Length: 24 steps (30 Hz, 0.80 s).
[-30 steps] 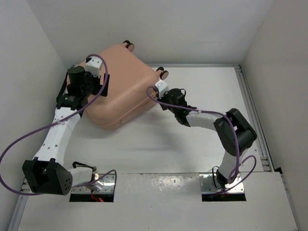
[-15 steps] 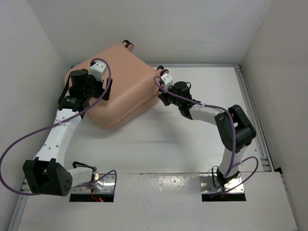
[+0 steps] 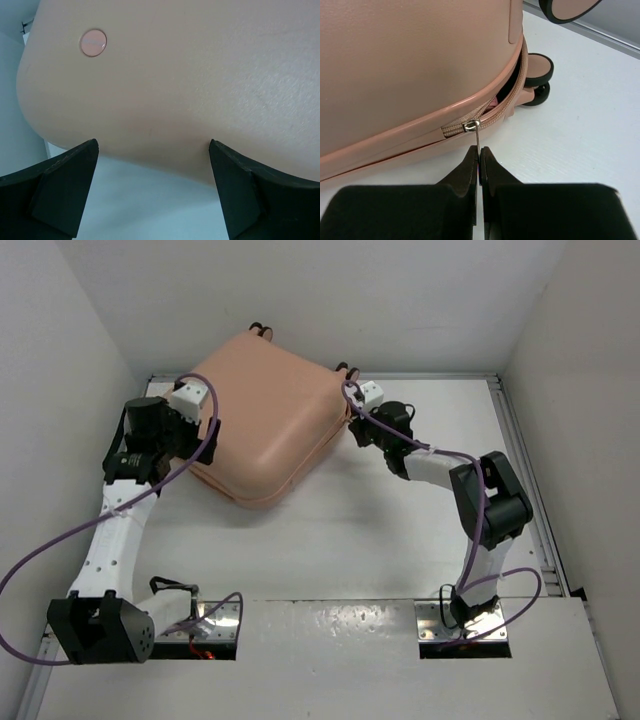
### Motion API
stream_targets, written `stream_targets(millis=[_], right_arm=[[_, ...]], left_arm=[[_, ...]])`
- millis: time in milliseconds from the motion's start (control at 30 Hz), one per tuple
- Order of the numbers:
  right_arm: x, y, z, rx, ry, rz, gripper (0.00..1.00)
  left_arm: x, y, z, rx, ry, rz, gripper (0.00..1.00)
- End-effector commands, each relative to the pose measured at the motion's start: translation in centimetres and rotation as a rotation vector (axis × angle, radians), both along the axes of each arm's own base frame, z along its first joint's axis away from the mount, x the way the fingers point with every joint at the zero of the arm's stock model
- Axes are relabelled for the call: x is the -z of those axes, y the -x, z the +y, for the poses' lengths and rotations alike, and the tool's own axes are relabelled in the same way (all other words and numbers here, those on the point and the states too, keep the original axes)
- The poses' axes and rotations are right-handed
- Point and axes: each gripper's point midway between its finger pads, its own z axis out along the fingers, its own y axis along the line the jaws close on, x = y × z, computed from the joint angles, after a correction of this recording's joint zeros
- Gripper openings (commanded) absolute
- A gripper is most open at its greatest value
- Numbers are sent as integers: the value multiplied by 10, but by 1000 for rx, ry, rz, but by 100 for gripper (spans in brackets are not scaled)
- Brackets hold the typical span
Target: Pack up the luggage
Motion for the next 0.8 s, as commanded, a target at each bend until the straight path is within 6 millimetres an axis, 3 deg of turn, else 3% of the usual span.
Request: stream_targets(millis=[0, 33, 67, 200, 400, 600, 633, 700, 767], right_arm=[[-42, -40, -25, 127, -50, -126, 0], [-42, -38, -21, 113, -62, -121, 0], [-42, -39, -19, 110, -64, -121, 0], [-42, -40, -15, 99, -67, -115, 0], [-39, -36, -8, 82, -69, -100, 0], [-41, -38, -3, 76, -74, -95, 0], [-40, -43, -13, 99, -75, -88, 0], [-44, -40, -1, 73, -79, -94, 0], [-45, -40, 3, 67, -79, -96, 0]], left_arm=[[-1, 18, 15, -5, -43, 42, 98], [-4, 23, 21, -27, -42, 50, 100], [1, 33, 38, -80, -35, 96, 100], [22, 61, 73, -197, 78, 240, 100], [82, 86, 117, -470, 327, 441, 93], [118, 75, 105, -579, 634, 478, 99], [122, 74, 100, -589, 678, 481, 99], [144, 80, 90, -646, 767, 523, 99], [149, 78, 84, -704, 859, 516, 99]])
